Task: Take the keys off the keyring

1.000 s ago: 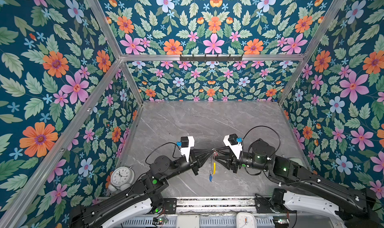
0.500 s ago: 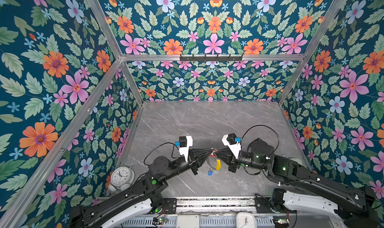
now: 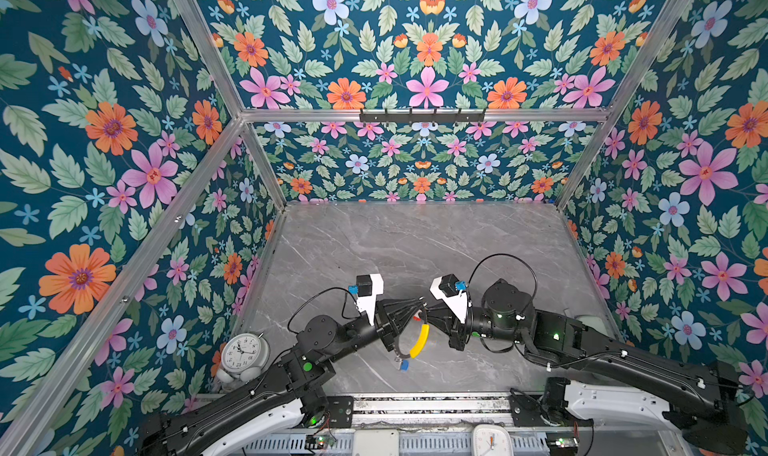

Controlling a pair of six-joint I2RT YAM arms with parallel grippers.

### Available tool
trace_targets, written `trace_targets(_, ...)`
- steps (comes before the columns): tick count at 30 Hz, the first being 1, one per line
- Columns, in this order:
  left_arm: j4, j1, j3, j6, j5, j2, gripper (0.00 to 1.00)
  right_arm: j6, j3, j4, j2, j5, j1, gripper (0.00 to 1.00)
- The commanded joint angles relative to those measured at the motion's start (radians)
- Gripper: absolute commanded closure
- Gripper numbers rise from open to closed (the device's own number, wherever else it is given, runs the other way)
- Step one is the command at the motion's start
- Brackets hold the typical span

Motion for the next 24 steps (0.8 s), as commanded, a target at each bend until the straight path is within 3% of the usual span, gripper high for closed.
trace_targets(1,0.091,0.001,0.001,-0.01,0.004,0.004,1.0,-0.028,0.004,-0.025,0.012,-0.042,0.015,1.0)
trace_targets(12,0.054,0.001,0.0,0.005,0.018,-0.015,1.0,-0.02,-0.014,-0.031,-0.013,-0.041,0.017,1.0)
trace_targets(18,0.012,0.0,0.01,0.023,0.056,-0.027,1.0,-0.013,-0.035,-0.074,-0.108,-0.009,0.016,0.7)
trace_targets(22,-0.003,0.0,0.024,0.034,0.082,-0.018,1.0,-0.014,-0.048,-0.107,-0.195,0.012,-0.001,0.64)
trace_targets(24,0.001,0.001,0.024,0.037,0.091,-0.008,1.0,0.013,-0.051,-0.1,-0.226,-0.067,-0.068,0.62)
